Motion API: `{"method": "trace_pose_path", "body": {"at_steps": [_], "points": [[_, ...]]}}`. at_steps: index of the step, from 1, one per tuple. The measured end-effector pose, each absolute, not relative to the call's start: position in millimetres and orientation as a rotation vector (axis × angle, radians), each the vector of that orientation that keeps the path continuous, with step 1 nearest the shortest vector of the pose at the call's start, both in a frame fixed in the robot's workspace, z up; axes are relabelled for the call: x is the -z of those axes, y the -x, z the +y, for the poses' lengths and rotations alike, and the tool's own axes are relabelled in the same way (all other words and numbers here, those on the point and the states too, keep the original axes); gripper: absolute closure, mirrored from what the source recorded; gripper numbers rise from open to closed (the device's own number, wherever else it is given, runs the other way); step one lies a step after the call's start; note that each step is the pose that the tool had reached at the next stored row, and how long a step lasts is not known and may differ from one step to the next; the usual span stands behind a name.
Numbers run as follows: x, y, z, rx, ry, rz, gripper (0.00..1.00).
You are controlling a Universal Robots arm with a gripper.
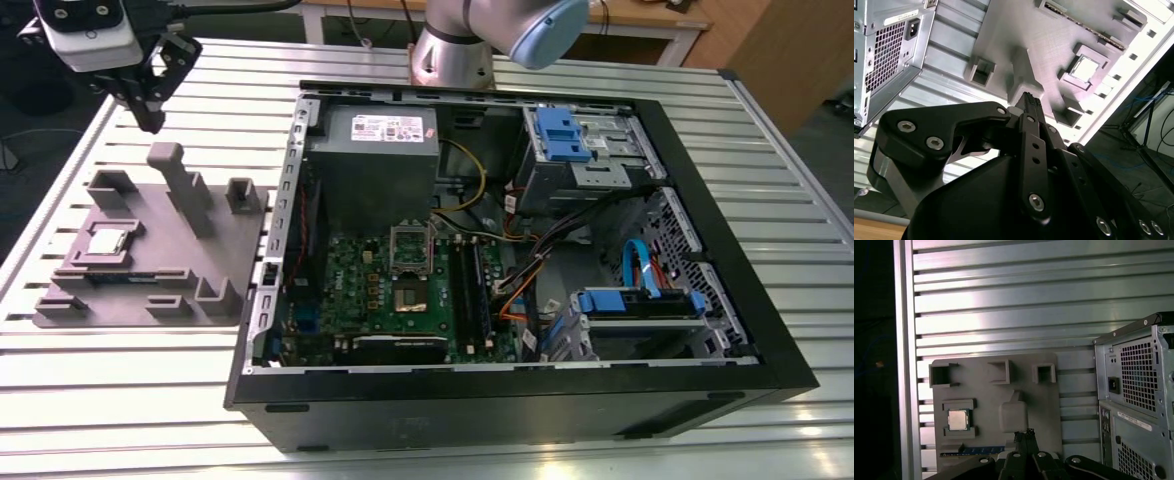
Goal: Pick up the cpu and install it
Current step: 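Reach for the cpu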
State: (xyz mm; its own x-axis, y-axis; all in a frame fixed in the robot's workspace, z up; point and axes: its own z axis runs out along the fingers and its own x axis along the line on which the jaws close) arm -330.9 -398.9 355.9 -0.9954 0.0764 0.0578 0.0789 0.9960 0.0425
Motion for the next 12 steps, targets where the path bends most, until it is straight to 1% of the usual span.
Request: {"method": "trace_pose_path", "body": {"at_steps": [12], "points": [[-354.9, 331.3, -398.9, 0.068, 0.120, -3.074, 0.90]]}}
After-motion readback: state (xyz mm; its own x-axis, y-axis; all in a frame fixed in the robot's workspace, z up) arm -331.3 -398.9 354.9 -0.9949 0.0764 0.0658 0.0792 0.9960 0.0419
